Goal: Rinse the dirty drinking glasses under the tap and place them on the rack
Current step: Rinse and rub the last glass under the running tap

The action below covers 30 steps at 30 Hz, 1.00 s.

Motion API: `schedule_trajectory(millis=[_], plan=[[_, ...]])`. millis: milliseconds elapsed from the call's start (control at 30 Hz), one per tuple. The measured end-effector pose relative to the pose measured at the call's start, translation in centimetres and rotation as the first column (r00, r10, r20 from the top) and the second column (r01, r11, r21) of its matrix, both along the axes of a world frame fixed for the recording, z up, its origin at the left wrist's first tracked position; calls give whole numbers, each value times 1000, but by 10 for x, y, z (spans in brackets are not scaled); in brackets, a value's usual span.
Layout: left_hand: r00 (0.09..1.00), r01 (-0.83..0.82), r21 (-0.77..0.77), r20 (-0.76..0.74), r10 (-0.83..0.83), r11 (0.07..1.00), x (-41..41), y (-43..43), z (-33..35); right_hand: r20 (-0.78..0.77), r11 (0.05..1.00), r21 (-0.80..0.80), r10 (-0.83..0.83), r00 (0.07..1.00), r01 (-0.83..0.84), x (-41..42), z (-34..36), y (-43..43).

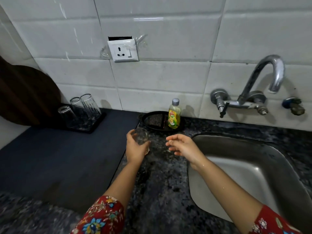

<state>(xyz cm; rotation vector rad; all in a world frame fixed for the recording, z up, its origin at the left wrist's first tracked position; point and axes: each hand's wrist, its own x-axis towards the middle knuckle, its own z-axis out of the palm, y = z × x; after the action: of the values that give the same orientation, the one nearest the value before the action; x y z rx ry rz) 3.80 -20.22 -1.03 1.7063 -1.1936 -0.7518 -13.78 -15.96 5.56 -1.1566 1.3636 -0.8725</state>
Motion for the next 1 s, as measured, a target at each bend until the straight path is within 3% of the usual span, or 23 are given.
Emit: schedule_trajectory(millis=[100,233,500,700,867,933,1000], plan=[[999,-25,-22,40,26,999,-2,3,3,-12,999,15,-28,1000,29,-10,-7,8],[997,59,-118,64,-52,991,-18,17,11,-45,998,-27,-62,997,61,-28,-15,18],[932,339,-104,-95,-349,935,-109,44,32,-316,969,-238,-11,949,-68,-77,-34,44],[867,424,-87,-248,-432,901,-185,66,35,-295,946,-320,-160,942,61,-131,-40,64],[749,560,-30,-408,-522,828,-223,70,44,-174,949,-237,-251,952,207,-169,-38,75],[796,548,-7,-302,-524,836,-231,59,52,-134,939,-226,-294,946,259,-180,-39,75],[854,513,-26,-91,-513,858,-236,40,62,-103,926,-227,-331,938,302,-189,-39,70]])
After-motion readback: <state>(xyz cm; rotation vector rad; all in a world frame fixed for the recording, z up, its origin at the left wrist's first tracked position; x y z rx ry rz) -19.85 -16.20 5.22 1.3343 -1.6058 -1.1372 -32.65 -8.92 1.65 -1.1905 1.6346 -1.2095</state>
